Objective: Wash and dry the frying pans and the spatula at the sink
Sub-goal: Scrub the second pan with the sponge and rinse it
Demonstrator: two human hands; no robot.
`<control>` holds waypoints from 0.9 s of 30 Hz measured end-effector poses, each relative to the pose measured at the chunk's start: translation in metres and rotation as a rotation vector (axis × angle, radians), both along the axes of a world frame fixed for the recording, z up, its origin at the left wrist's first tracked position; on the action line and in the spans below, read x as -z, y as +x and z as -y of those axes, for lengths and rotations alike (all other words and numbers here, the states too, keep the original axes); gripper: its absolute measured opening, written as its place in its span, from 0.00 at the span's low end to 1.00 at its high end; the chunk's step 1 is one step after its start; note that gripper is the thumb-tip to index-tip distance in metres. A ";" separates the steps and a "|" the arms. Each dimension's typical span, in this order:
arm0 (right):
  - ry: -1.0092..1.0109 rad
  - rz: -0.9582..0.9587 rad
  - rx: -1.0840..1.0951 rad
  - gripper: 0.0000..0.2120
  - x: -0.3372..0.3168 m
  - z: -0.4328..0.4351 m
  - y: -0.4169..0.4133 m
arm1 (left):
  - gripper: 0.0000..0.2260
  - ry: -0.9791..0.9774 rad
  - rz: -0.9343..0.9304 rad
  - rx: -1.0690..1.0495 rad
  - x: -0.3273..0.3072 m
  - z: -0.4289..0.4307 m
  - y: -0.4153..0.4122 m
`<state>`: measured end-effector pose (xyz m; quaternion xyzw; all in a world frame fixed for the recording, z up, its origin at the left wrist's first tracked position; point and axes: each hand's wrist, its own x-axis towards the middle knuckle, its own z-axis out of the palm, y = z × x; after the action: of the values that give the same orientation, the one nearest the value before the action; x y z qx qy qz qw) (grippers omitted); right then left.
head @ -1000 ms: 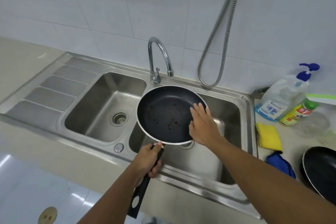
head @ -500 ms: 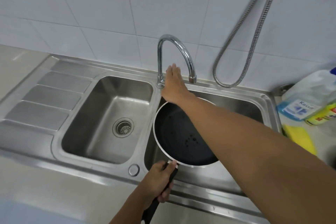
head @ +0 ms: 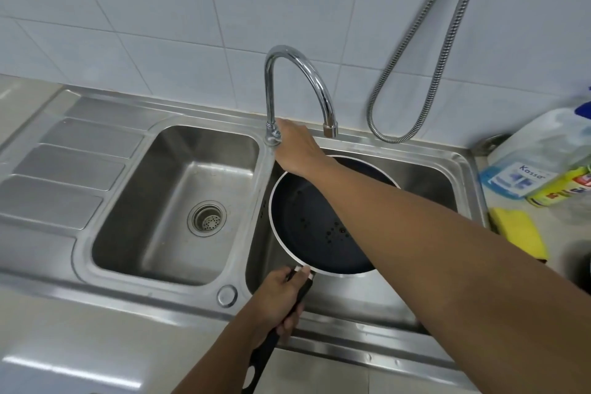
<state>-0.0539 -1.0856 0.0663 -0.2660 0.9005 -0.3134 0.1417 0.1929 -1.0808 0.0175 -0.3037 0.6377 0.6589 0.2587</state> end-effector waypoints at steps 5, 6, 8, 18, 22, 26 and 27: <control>0.057 0.060 -0.112 0.20 -0.012 -0.018 0.008 | 0.18 -0.011 -0.023 -0.013 -0.002 -0.007 -0.002; 0.066 0.076 -0.140 0.26 -0.016 -0.025 0.011 | 0.19 -0.015 -0.025 -0.017 -0.003 -0.009 -0.002; 0.083 0.127 -0.196 0.37 -0.024 -0.040 0.019 | 0.19 -0.029 -0.028 -0.023 -0.005 -0.012 -0.002; -0.213 -0.050 -0.236 0.21 0.002 -0.103 0.056 | 0.19 -0.045 -0.026 -0.103 -0.015 -0.023 -0.002; -0.261 -0.203 -0.074 0.17 0.023 -0.182 0.053 | 0.20 -0.095 -0.042 -0.096 -0.016 -0.026 -0.008; -0.260 -0.386 0.314 0.16 0.036 -0.274 0.036 | 0.19 -0.117 -0.050 -0.086 -0.018 -0.031 -0.012; -0.146 -0.401 0.440 0.16 0.041 -0.300 0.030 | 0.19 -0.112 -0.054 -0.087 -0.018 -0.033 -0.013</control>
<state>-0.0236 -0.7859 0.0255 -0.1305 0.9216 -0.3418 -0.1297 0.1801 -1.0482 0.0350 -0.3274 0.6664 0.6409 0.1949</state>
